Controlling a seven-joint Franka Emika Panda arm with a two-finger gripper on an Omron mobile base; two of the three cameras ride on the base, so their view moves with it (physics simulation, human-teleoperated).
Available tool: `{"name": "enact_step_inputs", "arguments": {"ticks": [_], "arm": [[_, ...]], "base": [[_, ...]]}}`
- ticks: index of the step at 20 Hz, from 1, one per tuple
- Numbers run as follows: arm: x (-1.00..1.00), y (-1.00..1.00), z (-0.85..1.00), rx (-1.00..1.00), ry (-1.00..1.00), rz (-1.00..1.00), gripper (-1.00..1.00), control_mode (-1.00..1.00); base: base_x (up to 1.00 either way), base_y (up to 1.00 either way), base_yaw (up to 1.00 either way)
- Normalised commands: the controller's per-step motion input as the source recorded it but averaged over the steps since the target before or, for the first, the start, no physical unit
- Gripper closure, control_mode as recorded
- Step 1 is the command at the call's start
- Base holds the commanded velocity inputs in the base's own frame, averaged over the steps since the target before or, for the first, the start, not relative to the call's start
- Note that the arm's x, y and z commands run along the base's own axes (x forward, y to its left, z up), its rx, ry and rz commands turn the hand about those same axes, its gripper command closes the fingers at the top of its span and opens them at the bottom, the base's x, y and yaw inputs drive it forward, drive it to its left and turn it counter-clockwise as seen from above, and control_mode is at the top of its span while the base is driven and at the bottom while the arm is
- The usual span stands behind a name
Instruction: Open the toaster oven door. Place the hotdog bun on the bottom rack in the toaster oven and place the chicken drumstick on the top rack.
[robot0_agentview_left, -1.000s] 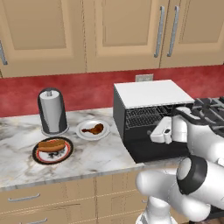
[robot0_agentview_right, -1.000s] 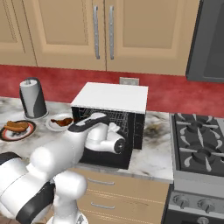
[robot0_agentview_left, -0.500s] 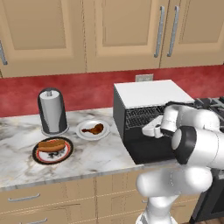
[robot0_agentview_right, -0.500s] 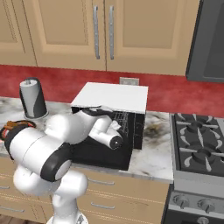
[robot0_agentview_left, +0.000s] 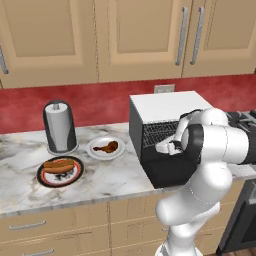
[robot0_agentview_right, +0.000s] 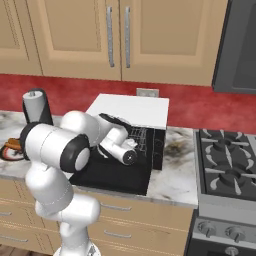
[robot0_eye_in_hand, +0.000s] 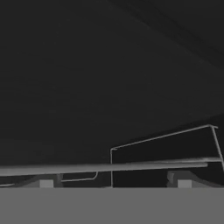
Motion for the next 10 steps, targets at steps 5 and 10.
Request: {"name": "enact_step_inputs", "arguments": {"ticks": [5,10], "arm": [[0.23,-0.14,-0.16,0.0,0.12,0.0,-1.0,-1.0],[-0.28,-0.19,-0.24,-0.05,0.47,0.0,-1.0,-1.0]], "base": [[0.0,0.0,0.0],[0.0,0.0,0.0]]}}
